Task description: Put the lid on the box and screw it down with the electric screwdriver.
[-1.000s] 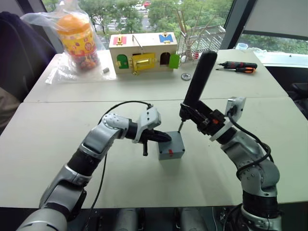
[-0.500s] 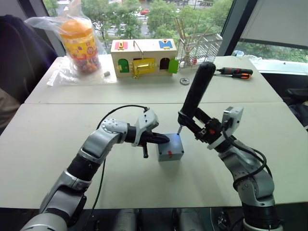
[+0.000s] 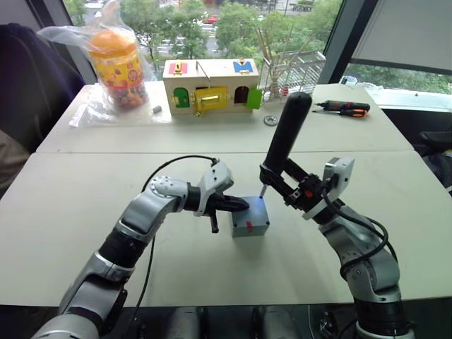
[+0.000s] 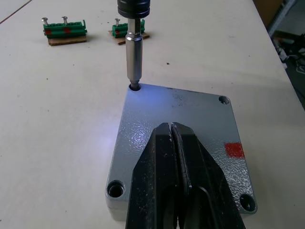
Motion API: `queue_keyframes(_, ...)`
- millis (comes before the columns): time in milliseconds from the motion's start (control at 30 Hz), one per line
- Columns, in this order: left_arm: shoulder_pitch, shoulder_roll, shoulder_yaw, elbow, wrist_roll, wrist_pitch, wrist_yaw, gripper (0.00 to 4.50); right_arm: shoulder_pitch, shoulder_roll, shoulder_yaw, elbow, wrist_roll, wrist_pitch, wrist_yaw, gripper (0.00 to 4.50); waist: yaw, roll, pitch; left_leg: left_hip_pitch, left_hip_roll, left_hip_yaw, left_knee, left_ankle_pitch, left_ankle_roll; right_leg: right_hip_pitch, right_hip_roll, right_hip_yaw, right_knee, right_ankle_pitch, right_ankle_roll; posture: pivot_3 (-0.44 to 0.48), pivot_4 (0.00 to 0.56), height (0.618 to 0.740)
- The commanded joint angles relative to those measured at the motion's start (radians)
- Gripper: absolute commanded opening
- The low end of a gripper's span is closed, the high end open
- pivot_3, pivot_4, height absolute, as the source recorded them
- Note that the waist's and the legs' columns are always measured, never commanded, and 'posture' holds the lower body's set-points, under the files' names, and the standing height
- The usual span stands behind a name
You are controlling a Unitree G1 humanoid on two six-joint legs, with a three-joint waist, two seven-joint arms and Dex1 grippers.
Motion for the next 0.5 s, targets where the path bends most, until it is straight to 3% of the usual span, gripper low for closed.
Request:
queue_keyframes(33, 0.012, -0.005, -0.014, -0.005, 0.005, -0.005, 0.001, 0.0, 0.044, -0.036, 0.028, 0.055, -0.015, 0.082, -0.001, 1.76, 0.0, 0.0, 0.0, 0.0, 0.0, 0.0, 0.0, 0.0, 0.0, 0.0, 0.0, 0.0, 0.0, 0.0, 0.0, 0.0, 0.15, 0.706)
queue_keyframes(167, 0.019, -0.015, -0.003, 0.005, -0.001, -0.01, 0.007, 0.0, -0.027, -0.086, -0.071, -0.059, 0.087, 0.154, -0.047, 1.76, 0.006, 0.0, 0.0, 0.0, 0.0, 0.0, 0.0, 0.0, 0.0, 0.0, -0.001, 0.0, 0.0, 0.0, 0.0, 0.0, 0.15, 0.706)
queue_keyframes(400, 0.044, -0.021, 0.034, -0.014, -0.027, -0.025, 0.018, 0.0, -0.324, -0.243, -0.374, -0.146, 0.479, 0.375, -0.267, 1.76, 0.023, 0.007, 0.006, -0.01, -0.001, 0.001, 0.002, 0.0, 0.0, -0.01, -0.004, 0.0, 0.0, 0.0, 0.0, 0.0, 0.15, 0.706)
queue_keyframes(500, 0.022, -0.109, 0.143, -0.021, -0.031, -0.073, 0.183, 0.0, -0.415, -0.384, -0.472, -0.048, 0.602, 0.558, -0.415, 1.76, 0.023, 0.007, 0.008, -0.016, -0.001, 0.001, 0.002, 0.0, 0.0, -0.016, -0.003, -0.001, 0.001, 0.0, 0.0, 0.0, 0.15, 0.706)
